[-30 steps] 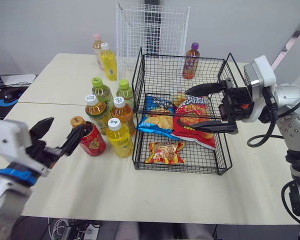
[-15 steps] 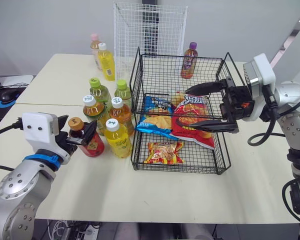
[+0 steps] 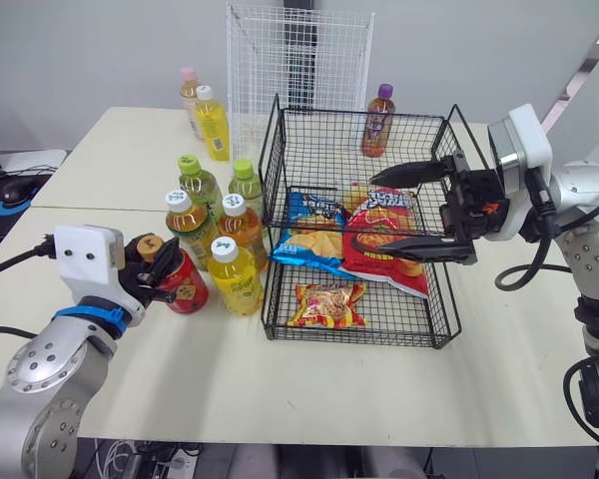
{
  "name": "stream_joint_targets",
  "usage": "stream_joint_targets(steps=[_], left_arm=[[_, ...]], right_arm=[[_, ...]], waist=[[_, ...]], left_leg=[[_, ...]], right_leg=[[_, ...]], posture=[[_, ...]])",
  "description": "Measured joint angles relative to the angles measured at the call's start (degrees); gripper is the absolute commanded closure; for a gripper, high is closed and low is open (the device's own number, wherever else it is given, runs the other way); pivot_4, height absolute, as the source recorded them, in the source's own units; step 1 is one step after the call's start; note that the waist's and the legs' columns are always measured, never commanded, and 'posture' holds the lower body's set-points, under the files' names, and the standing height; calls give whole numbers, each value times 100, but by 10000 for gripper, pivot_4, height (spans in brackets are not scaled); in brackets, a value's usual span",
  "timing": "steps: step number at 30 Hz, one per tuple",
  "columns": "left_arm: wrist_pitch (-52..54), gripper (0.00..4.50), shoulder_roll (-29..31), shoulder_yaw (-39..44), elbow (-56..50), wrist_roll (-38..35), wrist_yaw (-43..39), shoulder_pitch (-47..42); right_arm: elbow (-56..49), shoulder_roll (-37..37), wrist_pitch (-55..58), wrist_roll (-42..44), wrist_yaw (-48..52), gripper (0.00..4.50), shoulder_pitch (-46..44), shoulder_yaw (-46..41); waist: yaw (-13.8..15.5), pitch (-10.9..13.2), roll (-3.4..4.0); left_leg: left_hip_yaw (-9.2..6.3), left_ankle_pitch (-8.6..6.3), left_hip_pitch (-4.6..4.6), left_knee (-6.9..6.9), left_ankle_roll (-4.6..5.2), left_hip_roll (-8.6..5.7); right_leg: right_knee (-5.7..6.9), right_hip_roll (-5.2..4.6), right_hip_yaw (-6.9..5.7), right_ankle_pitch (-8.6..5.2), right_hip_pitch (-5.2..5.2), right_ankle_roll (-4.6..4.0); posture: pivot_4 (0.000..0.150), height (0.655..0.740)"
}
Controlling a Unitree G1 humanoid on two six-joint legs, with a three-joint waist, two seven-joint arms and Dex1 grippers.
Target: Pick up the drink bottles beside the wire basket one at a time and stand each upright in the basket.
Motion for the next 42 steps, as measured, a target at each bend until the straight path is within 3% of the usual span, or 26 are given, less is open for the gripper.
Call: stream_joint_targets(steps=[4, 10, 14, 18, 20, 22, 24, 28, 35, 42], left_arm=[[91, 31453, 386, 508, 13, -558, -625, 178], [903, 31454, 2023, 1716, 521, -2312, -1295, -404], [1483, 31454, 3187, 2098, 1361, -3338, -1555, -1160], [1580, 31454, 4212, 1393, 2592, -4044, -1716, -2800], [1531, 31454, 4356, 296, 3274, -4112, -1887, -4480], [1544, 31454, 4054, -762, 3793, -3878, -2160, -6163], [1573, 31454, 3369, -1660, 4407, -3352, -2483, -7578], [1173, 31454, 1899, -2974, 5908, -1964, -3383, -9535], [-670, 31454, -249, -3731, 8271, 21, -4596, -10268], [-2430, 31454, -1849, -3608, 10294, 1197, -4492, -10386]], right_arm=[[-30, -26, 12, 8, -34, 0, 1, -143], [-181, -159, 366, 180, -345, 0, 30, -475], [-400, -397, 709, 456, -642, 0, 191, -905], [-761, -591, 921, 622, -890, 0, 566, -1199], [-1001, -712, 1051, 744, -1076, 0, 835, -1458], [-1192, -796, 1159, 858, -1298, 0, 1027, -1675], [-1400, -854, 1264, 970, -1538, 0, 1183, -1925], [-1912, -962, 1521, 1334, -2085, 0, 1515, -2352], [-2378, -1177, 1797, 1747, -2966, 0, 2032, -3109], [-3048, -1073, 1789, 1592, -4023, 0, 2712, -3417]], waist=[[0, 5, -6], [19, 23, -25], [16, 33, -27], [29, 48, -37], [53, 53, -30], [74, 53, -30], [130, 54, -31], [179, 54, -30], [94, 52, -19], [-2, 54, -18]], left_leg=[[-3, 0, -4, -1, 0, 3], [-9, 0, -6, -1, 0, 5], [-6, 0, -8, -5, 0, 4], [-8, 0, -10, -10, -2, 2], [-2, 0, -11, -11, -2, -6], [-4, 0, -15, -9, -2, -9], [-13, 0, -19, -2, -2, -8], [-9, 0, -37, 1, -2, -10], [-14, 2, -108, 3, -3, -6], [-6, 1, -129, -2, -2, -13]], right_leg=[[0, 1, -4, 0, -5, -1], [-2, -4, -10, -4, -6, -3], [-4, -14, -13, -5, -10, -2], [-9, -5, -22, -16, -18, 7], [-7, -5, -17, -20, -13, 10], [-7, 0, -18, -17, -10, 11], [-5, 8, -24, -17, -10, 13], [-10, 11, -15, -15, -22, 12], [2, 17, -17, -6, -92, -4], [-8, 14, -5, -8, -107, 1]], posture=[[1500, 7360], [1500, 7360], [1500, 7360], [1500, 7360], [1500, 7360], [1500, 7360], [1500, 7360], [1500, 7360], [1500, 7360], [1500, 7360]])
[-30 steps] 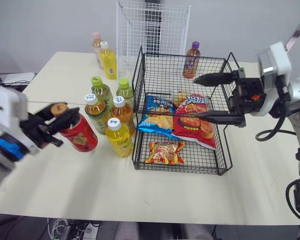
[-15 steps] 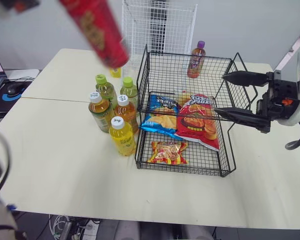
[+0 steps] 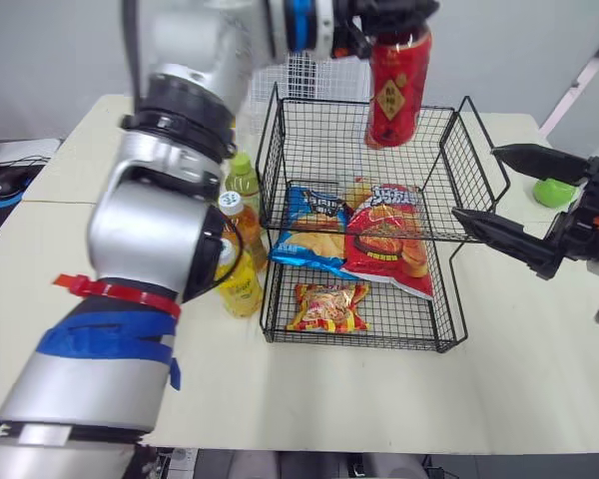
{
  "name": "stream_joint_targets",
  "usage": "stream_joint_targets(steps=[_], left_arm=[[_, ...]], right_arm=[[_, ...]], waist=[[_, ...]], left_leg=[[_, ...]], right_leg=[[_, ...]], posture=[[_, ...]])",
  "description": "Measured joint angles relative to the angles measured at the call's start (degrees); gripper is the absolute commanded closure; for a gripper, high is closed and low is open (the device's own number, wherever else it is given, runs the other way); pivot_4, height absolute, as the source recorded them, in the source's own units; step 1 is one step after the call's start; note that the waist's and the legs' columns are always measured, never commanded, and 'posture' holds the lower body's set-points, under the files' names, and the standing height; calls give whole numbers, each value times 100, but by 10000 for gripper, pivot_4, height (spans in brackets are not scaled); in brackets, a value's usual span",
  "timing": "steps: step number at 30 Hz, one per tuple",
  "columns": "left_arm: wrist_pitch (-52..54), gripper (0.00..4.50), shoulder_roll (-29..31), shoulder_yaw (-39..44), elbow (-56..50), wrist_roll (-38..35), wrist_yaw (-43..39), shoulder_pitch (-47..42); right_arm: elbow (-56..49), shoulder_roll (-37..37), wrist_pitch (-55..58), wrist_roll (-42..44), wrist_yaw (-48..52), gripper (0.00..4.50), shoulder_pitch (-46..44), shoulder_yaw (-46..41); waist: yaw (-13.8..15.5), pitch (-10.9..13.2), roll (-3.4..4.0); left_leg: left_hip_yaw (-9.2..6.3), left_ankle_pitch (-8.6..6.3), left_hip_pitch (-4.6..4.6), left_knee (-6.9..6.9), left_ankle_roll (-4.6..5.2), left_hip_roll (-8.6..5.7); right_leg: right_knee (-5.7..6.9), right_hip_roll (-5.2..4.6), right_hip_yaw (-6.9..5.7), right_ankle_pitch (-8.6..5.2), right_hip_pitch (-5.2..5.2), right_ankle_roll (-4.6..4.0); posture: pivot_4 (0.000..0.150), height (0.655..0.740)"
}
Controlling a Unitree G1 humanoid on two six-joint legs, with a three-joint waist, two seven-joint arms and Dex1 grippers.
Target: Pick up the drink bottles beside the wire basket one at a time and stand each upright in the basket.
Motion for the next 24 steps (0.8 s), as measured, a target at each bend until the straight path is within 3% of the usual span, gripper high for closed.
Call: stream_joint_targets(steps=[7, 18, 19, 24], left_arm=[[-729, 31454, -726, 363, 953, 604, 209, -102], [-865, 31454, -871, 683, 1184, 1166, -41, -271], [-837, 24162, -872, 751, 1185, 1176, -91, -271], [-696, 8693, -792, 914, 1172, 1203, -488, -420]], right_arm=[[-399, 194, -76, 11, -763, 0, 329, 2], [-622, 200, -308, 196, -1112, 0, 695, -97], [-632, 199, -323, 218, -1120, 0, 729, -99], [-551, 179, -417, 274, -1177, 0, 696, -86]], waist=[[4, 2, 4], [15, 0, 7], [15, 0, 7], [13, 0, 8]], left_leg=[[-3, 0, 1, 5, 0, -4], [-9, 2, 3, 7, -2, -5], [-9, 2, 3, 7, -2, -5], [-10, 2, 4, 8, -2, -6]], right_leg=[[6, 0, 0, -1, 3, 2], [9, 0, -2, -2, 9, 4], [9, 0, -3, -2, 9, 4], [10, 0, -4, -2, 10, 3]], posture=[[1500, 7360], [1500, 7360], [1500, 7360], [1500, 7360]])
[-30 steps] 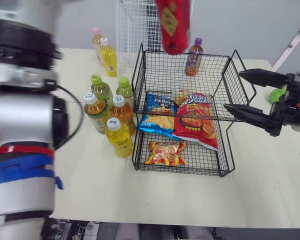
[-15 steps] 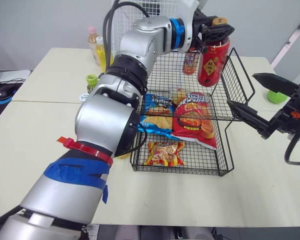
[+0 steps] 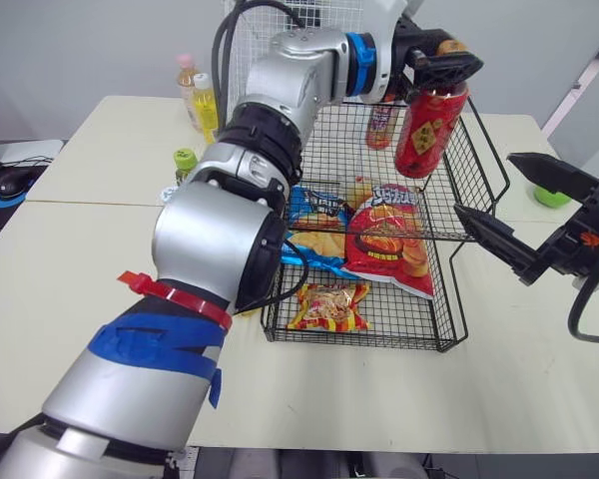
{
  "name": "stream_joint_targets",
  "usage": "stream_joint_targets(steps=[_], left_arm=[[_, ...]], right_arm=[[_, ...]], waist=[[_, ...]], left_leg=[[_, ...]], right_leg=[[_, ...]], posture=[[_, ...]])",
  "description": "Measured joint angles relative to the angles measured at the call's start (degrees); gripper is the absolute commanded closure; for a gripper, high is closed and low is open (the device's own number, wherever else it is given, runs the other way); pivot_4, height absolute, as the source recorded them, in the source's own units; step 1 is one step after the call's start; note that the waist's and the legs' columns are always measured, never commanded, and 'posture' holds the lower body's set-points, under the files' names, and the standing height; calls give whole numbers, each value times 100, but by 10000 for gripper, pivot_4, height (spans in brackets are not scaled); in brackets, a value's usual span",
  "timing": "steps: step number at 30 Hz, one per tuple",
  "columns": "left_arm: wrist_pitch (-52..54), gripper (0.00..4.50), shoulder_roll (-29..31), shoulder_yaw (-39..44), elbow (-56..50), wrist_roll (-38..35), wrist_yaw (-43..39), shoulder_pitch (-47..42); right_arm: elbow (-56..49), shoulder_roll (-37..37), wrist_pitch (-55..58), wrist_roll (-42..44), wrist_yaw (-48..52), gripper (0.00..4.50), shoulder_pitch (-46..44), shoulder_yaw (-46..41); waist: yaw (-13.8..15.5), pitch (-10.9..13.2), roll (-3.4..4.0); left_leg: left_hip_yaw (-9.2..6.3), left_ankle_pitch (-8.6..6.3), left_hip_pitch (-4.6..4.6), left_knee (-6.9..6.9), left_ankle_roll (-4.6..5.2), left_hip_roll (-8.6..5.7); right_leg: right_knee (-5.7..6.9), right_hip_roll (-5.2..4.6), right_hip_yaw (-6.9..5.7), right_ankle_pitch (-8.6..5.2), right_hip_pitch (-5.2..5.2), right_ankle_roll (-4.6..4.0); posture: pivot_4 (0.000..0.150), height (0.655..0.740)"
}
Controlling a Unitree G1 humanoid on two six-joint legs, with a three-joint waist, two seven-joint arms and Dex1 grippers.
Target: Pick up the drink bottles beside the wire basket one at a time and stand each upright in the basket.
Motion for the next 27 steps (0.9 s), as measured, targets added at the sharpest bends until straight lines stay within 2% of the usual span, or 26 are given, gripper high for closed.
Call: stream_joint_targets(steps=[3, 8, 15, 22, 27], left_arm=[[97, 356, 93, 105, -68, 2, -149, -49], [351, 356, 388, 147, -384, 13, -479, -28], [1219, 356, 1220, 164, -1732, -52, -997, 655], [2500, 356, 2099, 400, -3622, -370, -606, 1618], [2767, 356, 3075, 444, -4965, -370, -394, 2864]], right_arm=[[87, -24, -27, 168, -7, 0, -108, 46], [255, -105, -78, 177, 61, 0, -170, 203], [564, -173, -217, -58, 138, 0, -458, 440], [875, -268, -272, -133, 471, 0, -853, 827], [1152, -329, -376, -289, 983, 0, -1152, 1191]], waist=[[-3, -3, 5], [-11, -3, 6], [-20, -6, 11], [-16, -7, 12], [-26, -8, 14]], left_leg=[[0, 0, 7, 0, 0, 0], [-2, 1, 9, 2, 0, 1], [-3, 5, 16, 5, -6, 9], [-7, 6, 19, 14, -8, 12], [-10, 10, 29, 24, -14, 17]], right_leg=[[2, 0, 0, 0, 6, 0], [7, 1, 0, 0, 6, 0], [22, 4, 0, 0, 6, -1], [38, 3, -1, 0, 5, -1], [65, 5, -2, 0, 3, -3]], posture=[[1500, 7360], [1500, 7360], [1500, 7360], [1500, 7360], [1500, 7360]])
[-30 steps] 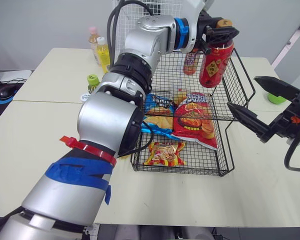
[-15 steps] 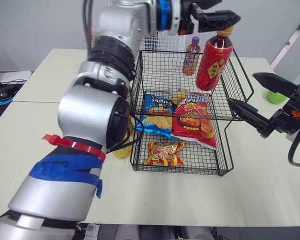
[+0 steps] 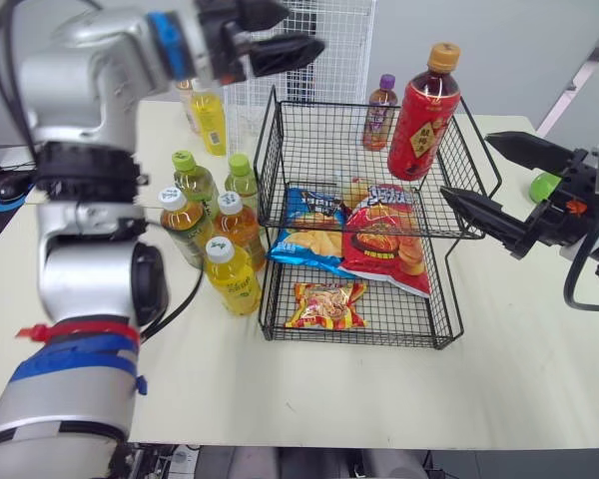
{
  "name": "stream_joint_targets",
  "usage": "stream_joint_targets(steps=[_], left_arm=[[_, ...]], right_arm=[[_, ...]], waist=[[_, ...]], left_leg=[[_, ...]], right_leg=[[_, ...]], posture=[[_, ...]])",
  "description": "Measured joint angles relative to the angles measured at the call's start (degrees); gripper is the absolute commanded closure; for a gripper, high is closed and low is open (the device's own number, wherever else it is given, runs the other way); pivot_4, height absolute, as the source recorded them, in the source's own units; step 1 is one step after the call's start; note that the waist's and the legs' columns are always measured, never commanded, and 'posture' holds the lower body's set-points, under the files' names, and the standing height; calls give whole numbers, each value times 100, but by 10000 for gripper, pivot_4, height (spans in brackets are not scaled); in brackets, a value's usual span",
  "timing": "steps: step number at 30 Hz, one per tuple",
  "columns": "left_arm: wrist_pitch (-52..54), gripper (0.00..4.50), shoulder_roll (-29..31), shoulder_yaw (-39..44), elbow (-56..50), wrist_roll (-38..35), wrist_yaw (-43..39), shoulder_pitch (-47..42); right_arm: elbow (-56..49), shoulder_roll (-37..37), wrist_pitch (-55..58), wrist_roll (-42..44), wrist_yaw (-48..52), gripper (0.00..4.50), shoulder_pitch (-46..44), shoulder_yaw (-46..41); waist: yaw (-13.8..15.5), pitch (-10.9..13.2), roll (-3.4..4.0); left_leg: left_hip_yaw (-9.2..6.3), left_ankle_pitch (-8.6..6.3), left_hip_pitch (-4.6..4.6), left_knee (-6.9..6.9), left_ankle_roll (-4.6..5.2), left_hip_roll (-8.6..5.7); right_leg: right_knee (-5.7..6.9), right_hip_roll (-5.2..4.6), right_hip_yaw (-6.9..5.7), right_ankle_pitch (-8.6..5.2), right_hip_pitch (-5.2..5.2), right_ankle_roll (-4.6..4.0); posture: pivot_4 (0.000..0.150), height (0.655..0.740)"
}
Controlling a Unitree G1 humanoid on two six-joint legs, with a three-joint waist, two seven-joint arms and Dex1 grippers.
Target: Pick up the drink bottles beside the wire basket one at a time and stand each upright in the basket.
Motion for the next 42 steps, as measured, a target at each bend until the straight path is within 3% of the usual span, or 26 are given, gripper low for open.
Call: stream_joint_targets(steps=[7, 17, 23, 31, 40, 42], left_arm=[[193, 356, 1384, 676, -989, -127, 183, 1298], [608, 356, 1673, 2140, -2030, -739, 673, 4013], [1248, 356, 893, 2530, -3251, -1252, 1527, 5116], [1121, 356, -214, 2037, -3920, -1044, 3355, 4853], [900, 356, -485, 1502, -3765, -720, 4162, 4702], [895, 4095, -485, 1482, -3759, -715, 4235, 4701]], right_arm=[[376, -13, -125, -113, 896, 0, -634, 640], [305, 393, -28, -148, 1351, 0, -1098, 1480], [2, 581, 39, -43, 1220, 0, -1069, 1490], [135, 426, 142, 42, 1385, 0, -1067, 1427], [140, 409, 148, 47, 1396, 0, -1065, 1418], [140, 408, 149, 47, 1393, 0, -1065, 1418]], waist=[[7, 0, 1], [38, 0, -8], [53, -3, -13], [46, -6, -18], [36, -6, -18], [36, -6, -18]], left_leg=[[0, -2, 1, 37, 3, -1], [-19, -4, -10, 64, 5, 8], [-27, -3, -8, 68, 5, 6], [-25, -3, -1, 68, 5, 0], [-23, -4, -1, 64, 5, 1], [-23, -4, -1, 64, 5, 1]], right_leg=[[26, -2, 0, -1, 3, -1], [39, -9, -19, 0, 7, -2], [46, -12, -25, 0, 12, -1], [43, -5, -19, 2, 20, 2], [43, -2, -16, 2, 17, 2], [43, -2, -17, 2, 17, 2]], posture=[[1500, 7360], [1500, 7360], [1500, 7360], [1500, 7360], [1500, 7360], [1500, 7360]])
